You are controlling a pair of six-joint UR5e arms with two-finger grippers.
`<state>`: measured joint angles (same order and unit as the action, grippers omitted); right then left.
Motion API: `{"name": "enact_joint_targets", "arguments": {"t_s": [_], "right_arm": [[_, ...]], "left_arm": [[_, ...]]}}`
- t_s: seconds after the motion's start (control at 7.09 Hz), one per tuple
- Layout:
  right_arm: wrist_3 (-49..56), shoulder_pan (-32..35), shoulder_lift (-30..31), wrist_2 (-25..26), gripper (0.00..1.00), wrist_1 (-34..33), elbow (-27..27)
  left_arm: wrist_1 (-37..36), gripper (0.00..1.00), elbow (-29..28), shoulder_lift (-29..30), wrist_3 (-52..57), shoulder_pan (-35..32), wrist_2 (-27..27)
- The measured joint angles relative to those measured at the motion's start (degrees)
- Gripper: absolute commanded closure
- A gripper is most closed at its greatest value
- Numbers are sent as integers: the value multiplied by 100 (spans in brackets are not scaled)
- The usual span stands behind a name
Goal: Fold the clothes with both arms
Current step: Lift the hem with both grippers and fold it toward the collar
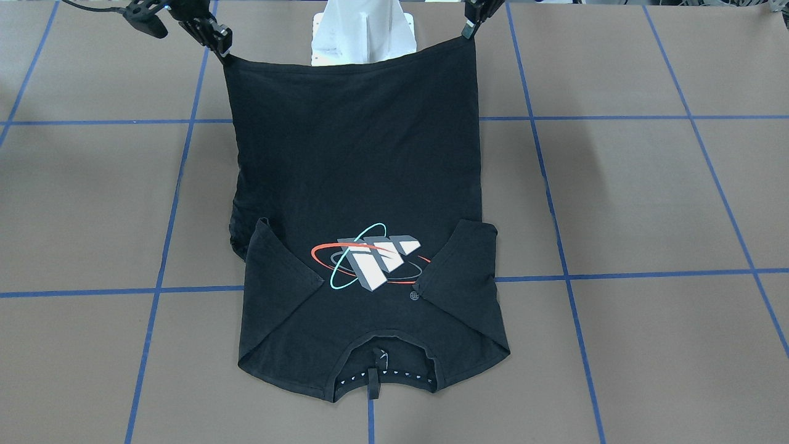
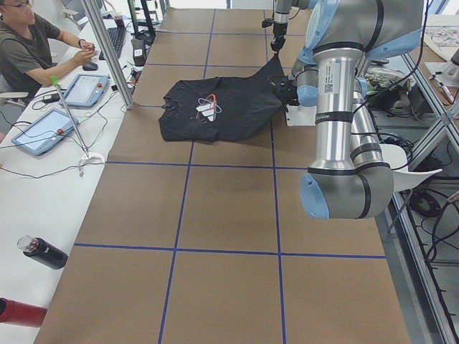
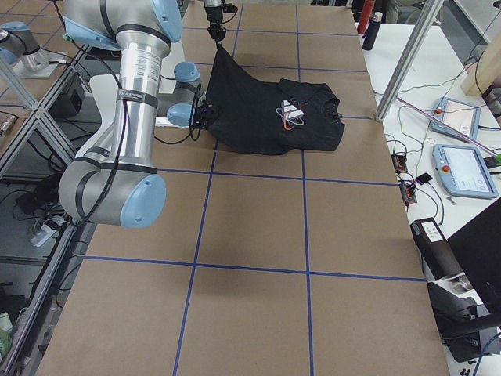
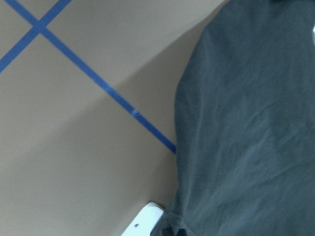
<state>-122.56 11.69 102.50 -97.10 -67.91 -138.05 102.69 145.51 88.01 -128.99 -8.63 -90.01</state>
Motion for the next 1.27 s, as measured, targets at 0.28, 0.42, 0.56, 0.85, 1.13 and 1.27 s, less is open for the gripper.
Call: {"name": "enact_joint_targets", "arguments": {"t_s": [0.28, 0.42, 0.56, 0.85, 1.13, 1.27], "right_arm": [[56, 1134, -1121, -757, 100, -750, 533], [237, 1587, -1781, -970, 100, -1336, 818], [527, 2020, -2257, -1198, 100, -1769, 1073], [1076, 2857, -2878, -1659, 100, -2144, 1700], [1605, 3343, -3463, -1737, 100, -2180, 2636], [1822, 3516, -3746, -1731, 100, -2160, 3102]], "left_arm": [[-10, 100, -272, 457, 698, -1085, -650], [5, 100, -598, 671, 1038, -1621, -875], [28, 100, -1027, 906, 1336, -2096, -1039], [204, 100, -2019, 1380, 1674, -2701, -1126], [506, 100, -2898, 1772, 1848, -3076, -1131], [740, 100, -3340, 1940, 1886, -3197, -1127]]}}
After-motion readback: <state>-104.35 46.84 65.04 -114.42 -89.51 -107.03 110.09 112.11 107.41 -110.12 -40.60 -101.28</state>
